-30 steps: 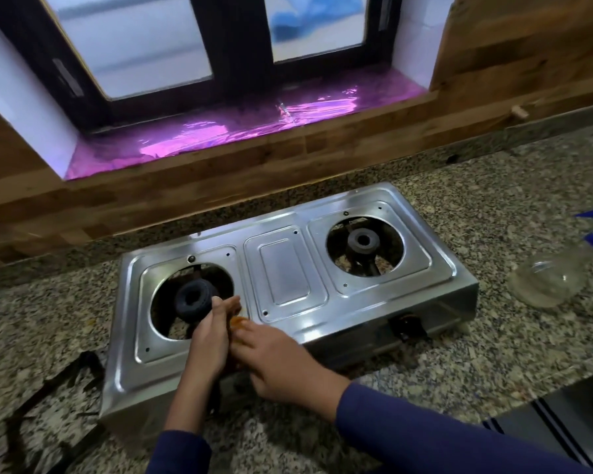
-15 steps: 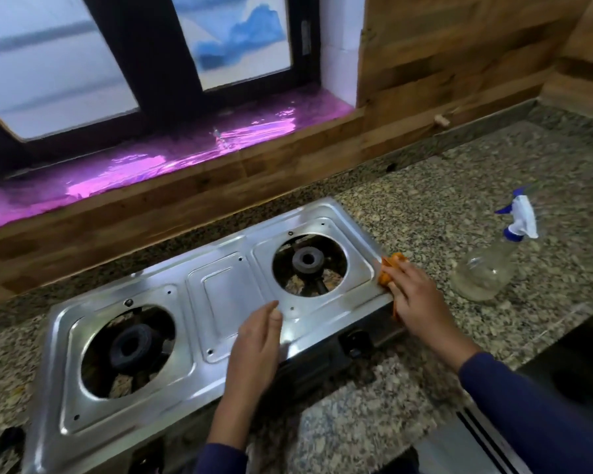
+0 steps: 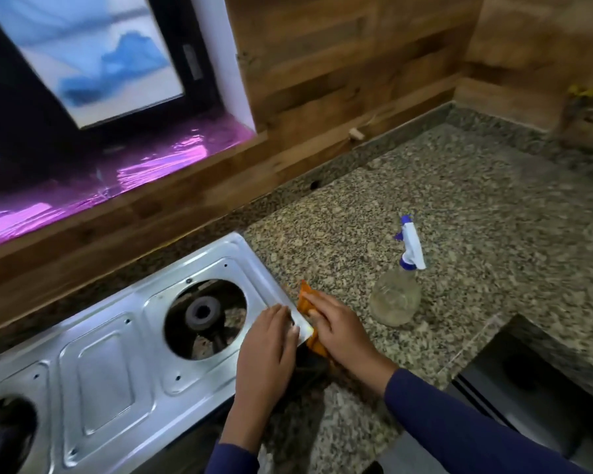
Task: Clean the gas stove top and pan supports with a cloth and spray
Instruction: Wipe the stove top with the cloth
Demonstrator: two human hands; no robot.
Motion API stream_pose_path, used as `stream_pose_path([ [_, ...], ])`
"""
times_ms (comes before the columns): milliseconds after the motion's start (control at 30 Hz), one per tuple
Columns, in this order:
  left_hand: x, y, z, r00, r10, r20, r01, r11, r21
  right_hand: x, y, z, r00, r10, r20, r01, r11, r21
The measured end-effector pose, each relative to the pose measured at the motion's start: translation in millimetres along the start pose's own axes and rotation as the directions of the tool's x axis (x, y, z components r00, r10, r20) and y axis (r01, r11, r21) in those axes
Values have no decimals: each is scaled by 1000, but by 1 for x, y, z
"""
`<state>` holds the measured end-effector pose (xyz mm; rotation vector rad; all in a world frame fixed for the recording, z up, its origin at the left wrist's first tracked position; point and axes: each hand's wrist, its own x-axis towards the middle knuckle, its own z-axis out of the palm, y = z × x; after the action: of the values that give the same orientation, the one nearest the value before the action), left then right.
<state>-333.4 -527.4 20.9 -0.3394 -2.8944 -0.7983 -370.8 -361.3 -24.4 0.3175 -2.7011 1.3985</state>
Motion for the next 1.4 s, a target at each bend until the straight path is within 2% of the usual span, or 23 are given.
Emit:
stream_pose_path([
  [67,2,6,13,999,-20,-38,22,998,54,1,26,-10,998,57,22,-56,998,-15],
  [133,2,10,21,994,-76,-84,82,995,64,1,51,-14,989,106,105,-96,991,-96],
  [267,-1,15,33,982,-146,-123,159,982,103,-10,87,-14,939,84,335,44,933,-357],
  [333,-1,18,34,982,-142,-127,158,980,122,-21,93,-20,934,60,353,65,941,-331],
  [467,-2,17,33,983,-143,-120,158,978,135,-44,86,-47,969,90,232,-69,993,-97],
  [567,-3,16,35,982,-152,-112,166,978,129,-65,82,-85,982,188,11,-189,982,18],
  [667,-4,18,38,980,-152,-129,169,977,132,-71,70,-124,920,315,-234,-282,945,164],
  [733,-5,19,40,976,-163,-145,183,974,133,-59,68,-140,866,391,-312,-312,909,274],
  [833,-6,21,43,975,-165,-149,188,969,157,-31,71,-153,867,424,-262,-341,888,309],
  [967,-9,22,45,975,-172,-138,197,962,189,5,69,-155,930,347,-120,-278,879,387],
  [1033,-11,22,46,975,-173,-137,199,958,208,18,67,-152,960,261,-98,-206,902,380],
  [1167,-12,22,47,972,-189,-137,217,950,224,34,60,-147,977,144,-159,-102,965,243],
  [1267,-12,23,45,973,-198,-118,219,952,214,39,52,-144,960,79,-269,-35,986,163],
  [1400,-11,23,34,978,-202,-56,209,962,177,31,35,-135,938,5,-348,61,982,178],
])
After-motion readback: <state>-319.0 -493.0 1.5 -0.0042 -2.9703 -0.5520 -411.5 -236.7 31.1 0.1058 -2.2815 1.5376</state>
